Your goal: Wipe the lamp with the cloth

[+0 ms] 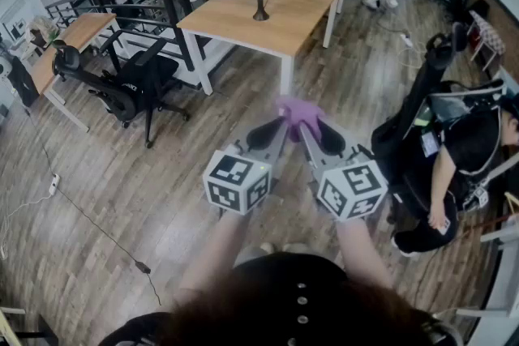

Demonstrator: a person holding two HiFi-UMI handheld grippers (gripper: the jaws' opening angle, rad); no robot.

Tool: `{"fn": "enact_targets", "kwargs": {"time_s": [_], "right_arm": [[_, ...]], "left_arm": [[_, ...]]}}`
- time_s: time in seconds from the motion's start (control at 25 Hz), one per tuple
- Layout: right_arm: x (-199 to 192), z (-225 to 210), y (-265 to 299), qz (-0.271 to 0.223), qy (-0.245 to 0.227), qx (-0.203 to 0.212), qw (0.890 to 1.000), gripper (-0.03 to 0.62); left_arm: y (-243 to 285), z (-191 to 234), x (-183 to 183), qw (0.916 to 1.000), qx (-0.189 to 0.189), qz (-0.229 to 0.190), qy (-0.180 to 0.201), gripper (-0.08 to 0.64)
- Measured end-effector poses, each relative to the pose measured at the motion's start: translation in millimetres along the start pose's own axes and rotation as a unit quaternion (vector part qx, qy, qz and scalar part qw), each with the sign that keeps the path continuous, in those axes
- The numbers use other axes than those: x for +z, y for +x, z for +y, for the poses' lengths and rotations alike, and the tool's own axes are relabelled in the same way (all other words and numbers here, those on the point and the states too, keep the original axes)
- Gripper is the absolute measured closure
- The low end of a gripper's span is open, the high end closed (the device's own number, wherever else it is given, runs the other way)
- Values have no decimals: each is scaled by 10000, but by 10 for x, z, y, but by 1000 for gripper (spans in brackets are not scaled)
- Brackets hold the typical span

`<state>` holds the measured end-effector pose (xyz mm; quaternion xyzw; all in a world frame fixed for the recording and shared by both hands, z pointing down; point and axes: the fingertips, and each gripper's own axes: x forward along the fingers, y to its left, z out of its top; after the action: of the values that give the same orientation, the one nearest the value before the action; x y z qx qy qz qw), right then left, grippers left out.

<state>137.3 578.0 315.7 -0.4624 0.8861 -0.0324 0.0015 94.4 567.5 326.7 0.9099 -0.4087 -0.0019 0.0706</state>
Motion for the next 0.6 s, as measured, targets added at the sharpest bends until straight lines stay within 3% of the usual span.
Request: {"fn": "enact_targets", "kwargs": {"time_s": [0.16, 0.6], "right_arm": [[-15, 121, -25, 96, -172, 48, 9998, 515], [-68, 84, -40, 130, -99, -35, 9999, 515]], "left_arm": [[-113, -14, -57, 10000, -39, 79, -13, 549], [-125, -9, -92, 9999, -37, 135, 30, 549]]}}
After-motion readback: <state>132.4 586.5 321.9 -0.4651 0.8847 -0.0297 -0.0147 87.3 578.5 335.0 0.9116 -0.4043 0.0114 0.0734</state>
